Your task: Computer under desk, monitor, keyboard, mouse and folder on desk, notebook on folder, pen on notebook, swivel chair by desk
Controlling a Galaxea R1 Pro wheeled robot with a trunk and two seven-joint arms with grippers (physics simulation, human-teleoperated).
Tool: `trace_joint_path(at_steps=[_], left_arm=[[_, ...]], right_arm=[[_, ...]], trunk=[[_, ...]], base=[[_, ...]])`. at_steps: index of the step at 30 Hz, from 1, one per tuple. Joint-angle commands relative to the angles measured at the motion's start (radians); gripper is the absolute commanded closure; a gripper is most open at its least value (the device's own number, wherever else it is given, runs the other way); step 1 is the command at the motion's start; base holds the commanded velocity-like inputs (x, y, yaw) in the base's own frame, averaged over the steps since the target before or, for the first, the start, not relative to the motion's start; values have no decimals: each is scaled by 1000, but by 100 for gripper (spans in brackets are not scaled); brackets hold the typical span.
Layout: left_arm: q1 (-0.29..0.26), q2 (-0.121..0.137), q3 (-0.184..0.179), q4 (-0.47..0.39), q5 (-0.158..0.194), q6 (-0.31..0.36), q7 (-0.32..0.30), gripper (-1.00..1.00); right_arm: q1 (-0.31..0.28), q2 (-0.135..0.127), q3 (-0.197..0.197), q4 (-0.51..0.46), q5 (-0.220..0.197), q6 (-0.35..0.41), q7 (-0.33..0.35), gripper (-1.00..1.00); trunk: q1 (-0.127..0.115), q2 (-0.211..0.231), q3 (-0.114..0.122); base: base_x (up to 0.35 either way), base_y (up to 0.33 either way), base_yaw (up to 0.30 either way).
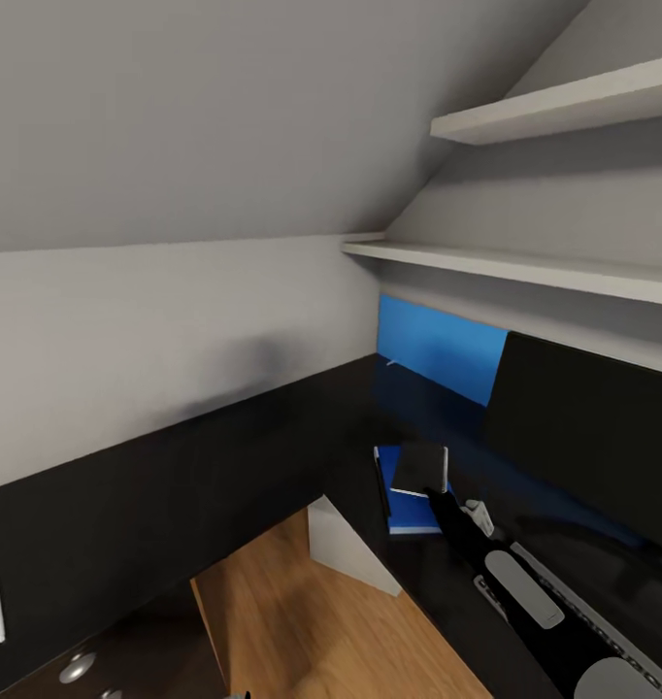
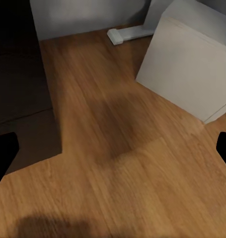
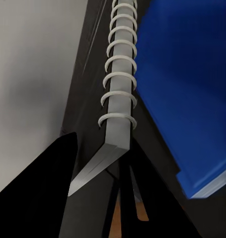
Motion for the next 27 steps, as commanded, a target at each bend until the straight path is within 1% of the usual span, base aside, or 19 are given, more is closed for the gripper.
trace_joint_path(at_steps=[1, 4, 6, 23, 27], left_arm=[[-1, 1, -8, -1, 5, -5, 9, -100], [-1, 1, -8, -1, 6, -5, 9, -100], [-1, 1, -8, -1, 6, -5, 9, -100], [-1, 0, -8, 0, 7, -5, 10, -100], [-1, 0, -10, 1, 6, -5, 10, -100]], right_arm=[[-1, -1, 2, 1, -10, 0, 3, 100], [-1, -1, -14, 26, -9, 2, 1, 100], [-1, 0, -18, 31, -9, 2, 1, 100], [-1, 0, -22, 37, -6, 5, 0, 100], [-2, 0, -21, 37, -4, 5, 0, 100]], trunk=[[4, -8, -4], [16, -29, -14], [23, -43, -20], [88, -162, -73], [88, -162, -73]], base=[[0, 0, 0], [0, 0, 0], [0, 0, 0], [0, 0, 0], [0, 0, 0]])
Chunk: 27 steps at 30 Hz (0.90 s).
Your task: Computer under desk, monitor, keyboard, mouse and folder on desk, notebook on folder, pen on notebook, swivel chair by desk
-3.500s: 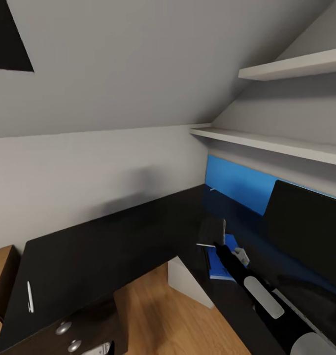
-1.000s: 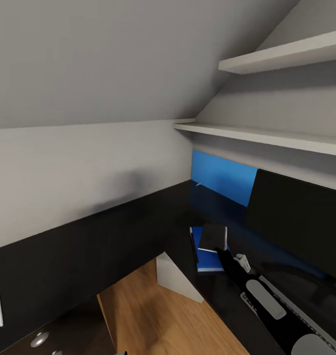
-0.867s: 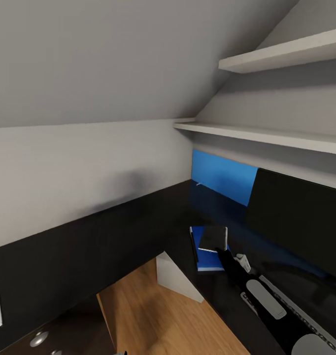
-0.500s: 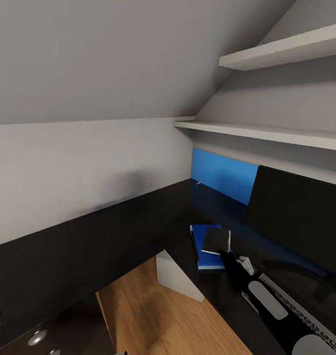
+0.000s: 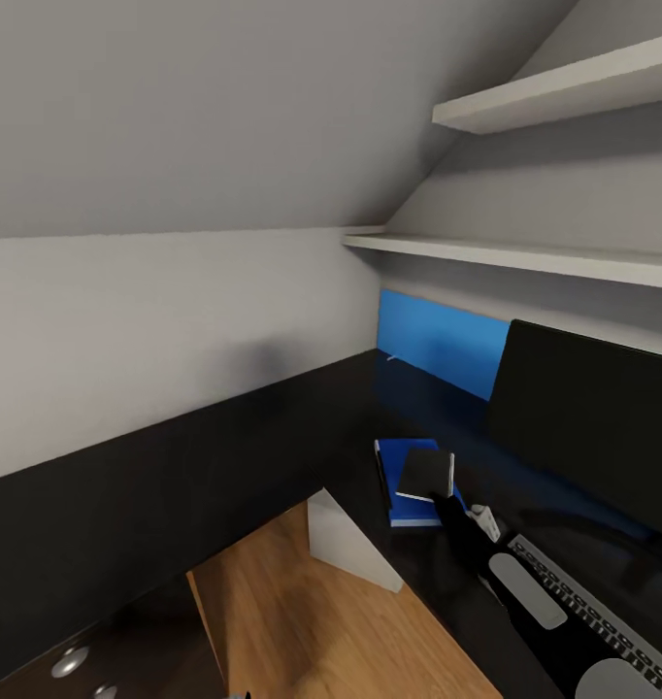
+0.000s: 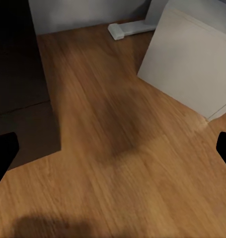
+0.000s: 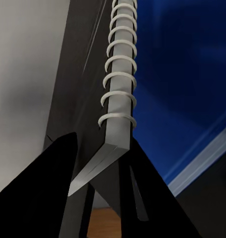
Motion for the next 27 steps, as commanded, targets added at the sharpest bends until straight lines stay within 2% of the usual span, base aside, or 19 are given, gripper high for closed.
trace_joint_path(at_steps=[1, 19, 27], left_arm=[[-1, 1, -9, -1, 5, -5, 9, -100], [-1, 3, -9, 7, 8, -4, 9, -100], [-1, 3, -10, 7, 7, -5, 9, -100]], right_arm=[[-1, -1, 3, 0, -10, 0, 3, 100], [-1, -1, 4, 0, -9, -2, 4, 100], [0, -1, 6, 0, -9, -2, 6, 100]], trunk=[[0, -1, -1], [0, -1, -1], [0, -1, -1]], base=[[0, 0, 0], [95, 0, 0], [20, 0, 0]])
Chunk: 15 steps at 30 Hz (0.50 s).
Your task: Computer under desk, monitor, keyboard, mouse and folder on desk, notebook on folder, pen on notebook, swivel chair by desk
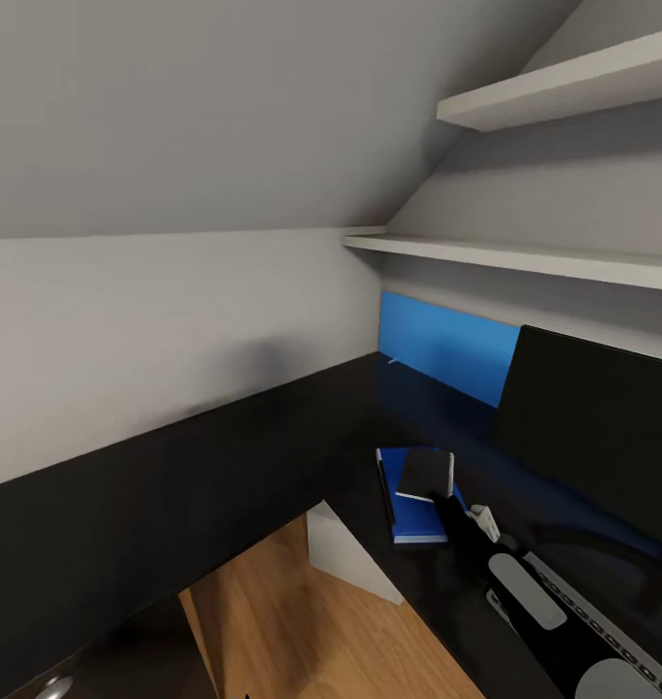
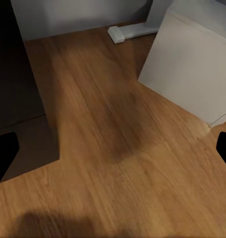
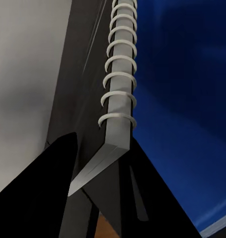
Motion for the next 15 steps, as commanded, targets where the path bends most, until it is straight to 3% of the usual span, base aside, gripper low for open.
trace_joint_path(at_steps=[1, 15], left_arm=[[-1, 1, -9, -1, 5, -4, 9, -100], [-1, 0, -11, -1, 3, -5, 7, -100]], right_arm=[[-1, -1, 3, 0, -10, 0, 3, 100], [-1, -1, 6, 0, -9, 2, 4, 100]], trunk=[[0, -1, -1], [0, -1, -1]], base=[[5, 0, 0], [0, 0, 0]])
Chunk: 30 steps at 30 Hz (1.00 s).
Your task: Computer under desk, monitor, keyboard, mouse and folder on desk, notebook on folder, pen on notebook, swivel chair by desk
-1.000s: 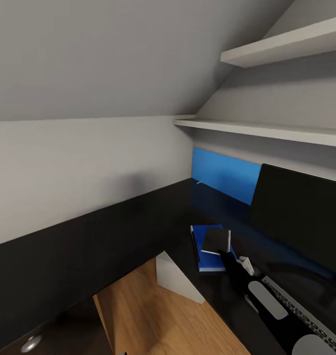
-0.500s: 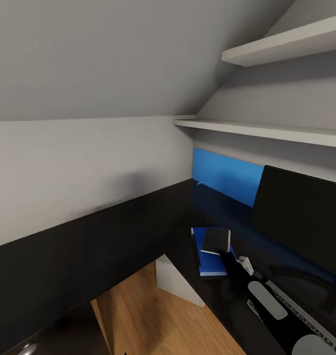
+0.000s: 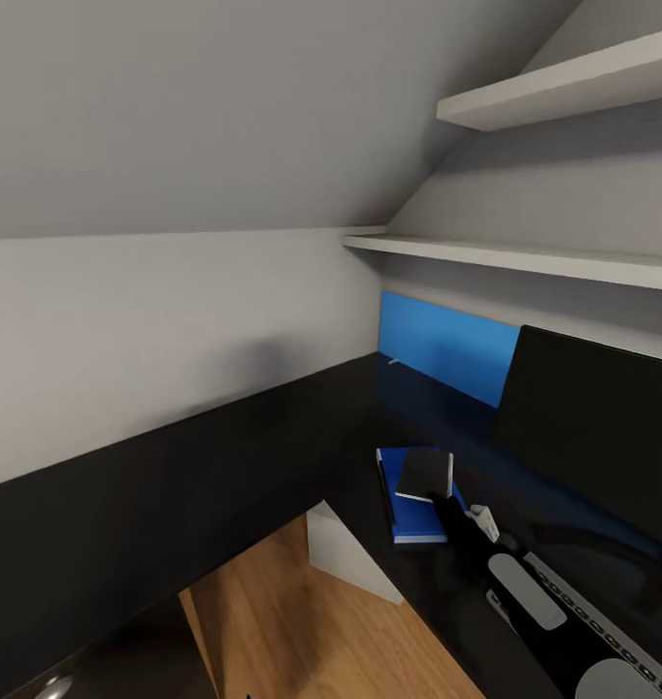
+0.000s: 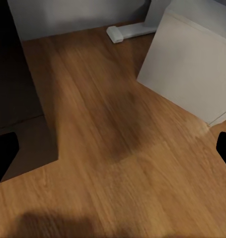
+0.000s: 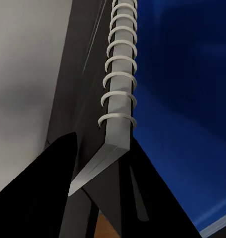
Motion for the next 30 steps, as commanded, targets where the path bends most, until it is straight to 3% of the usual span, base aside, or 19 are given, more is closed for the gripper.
trace_joint_path(at_steps=[1, 6, 14, 20, 30], left_arm=[[-1, 1, -8, -1, 6, -4, 9, -100], [-1, 0, -9, -1, 6, -4, 10, -100], [-1, 0, -8, -1, 6, -4, 10, -100], [-1, 0, -7, -1, 6, -3, 9, -100], [-1, 0, -8, -1, 6, -4, 9, -100]], right_arm=[[-1, -1, 3, 0, -10, 1, 3, 100], [-1, -1, 4, 0, -10, 7, 3, 100], [-1, -1, 4, -1, -10, 10, 4, 100], [-1, -1, 4, -1, -10, 10, 4, 100], [-1, -1, 3, 0, -10, 10, 5, 100]], trunk=[[4, -8, -4], [23, -43, -20], [23, -43, -20], [46, -85, -39], [50, -92, -42]], base=[[0, 0, 0], [0, 0, 0], [0, 0, 0], [0, 0, 0], [0, 0, 0]])
